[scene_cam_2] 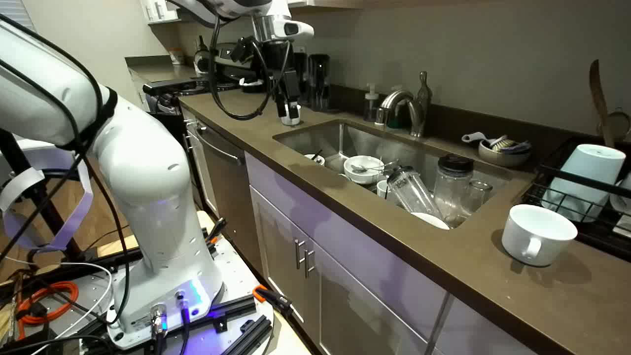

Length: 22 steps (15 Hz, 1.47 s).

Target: Push the faucet handle downwards

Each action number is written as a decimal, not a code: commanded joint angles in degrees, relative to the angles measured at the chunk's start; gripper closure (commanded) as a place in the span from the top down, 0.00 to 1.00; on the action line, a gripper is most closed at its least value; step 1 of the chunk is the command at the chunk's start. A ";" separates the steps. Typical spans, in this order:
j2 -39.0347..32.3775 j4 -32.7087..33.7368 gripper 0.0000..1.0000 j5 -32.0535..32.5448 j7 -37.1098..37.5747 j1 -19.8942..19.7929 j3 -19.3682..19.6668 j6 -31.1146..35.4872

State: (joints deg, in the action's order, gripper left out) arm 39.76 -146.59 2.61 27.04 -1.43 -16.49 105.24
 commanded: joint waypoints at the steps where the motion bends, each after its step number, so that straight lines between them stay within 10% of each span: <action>1: -0.20 0.10 1.00 0.53 0.48 0.92 0.78 -0.13; 11: -3.63 0.97 1.00 2.15 0.35 -0.03 0.90 2.98; 22: -17.98 5.67 1.00 12.40 -2.70 -4.82 4.99 42.86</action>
State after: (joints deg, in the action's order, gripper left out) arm 27.72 -145.10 12.84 26.94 -4.78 -12.95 140.30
